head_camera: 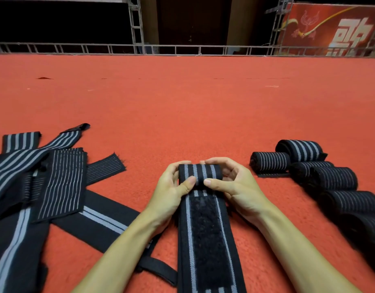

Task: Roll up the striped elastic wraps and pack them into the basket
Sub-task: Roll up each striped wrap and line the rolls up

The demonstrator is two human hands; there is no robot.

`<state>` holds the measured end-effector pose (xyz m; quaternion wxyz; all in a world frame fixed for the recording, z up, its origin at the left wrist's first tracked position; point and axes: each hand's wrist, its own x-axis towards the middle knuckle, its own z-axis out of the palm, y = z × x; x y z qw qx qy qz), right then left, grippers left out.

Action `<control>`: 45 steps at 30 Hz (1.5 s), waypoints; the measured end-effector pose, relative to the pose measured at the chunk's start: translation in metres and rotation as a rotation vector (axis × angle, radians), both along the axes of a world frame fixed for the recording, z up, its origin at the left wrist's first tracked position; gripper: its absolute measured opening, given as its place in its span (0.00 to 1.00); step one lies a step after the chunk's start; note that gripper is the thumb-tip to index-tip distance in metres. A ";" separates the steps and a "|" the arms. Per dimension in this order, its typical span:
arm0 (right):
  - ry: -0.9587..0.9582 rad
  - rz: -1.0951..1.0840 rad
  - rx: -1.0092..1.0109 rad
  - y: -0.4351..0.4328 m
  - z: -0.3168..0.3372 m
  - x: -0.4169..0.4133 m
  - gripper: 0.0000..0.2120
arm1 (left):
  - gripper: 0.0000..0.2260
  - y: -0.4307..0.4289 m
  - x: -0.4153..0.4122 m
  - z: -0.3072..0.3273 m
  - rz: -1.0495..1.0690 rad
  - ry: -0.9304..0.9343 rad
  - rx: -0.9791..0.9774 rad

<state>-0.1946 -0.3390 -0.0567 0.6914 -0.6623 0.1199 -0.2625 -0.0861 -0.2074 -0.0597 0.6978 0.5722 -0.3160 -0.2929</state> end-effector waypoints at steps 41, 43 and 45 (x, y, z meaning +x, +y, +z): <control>-0.013 -0.137 -0.162 0.016 -0.005 0.011 0.18 | 0.22 0.000 0.000 -0.001 0.065 -0.155 -0.070; 0.025 -0.174 -0.179 0.019 -0.003 0.013 0.21 | 0.24 0.001 -0.001 0.002 0.054 -0.147 -0.101; 0.050 -0.174 -0.181 0.025 0.000 0.014 0.26 | 0.25 0.001 -0.003 0.003 0.054 -0.153 -0.123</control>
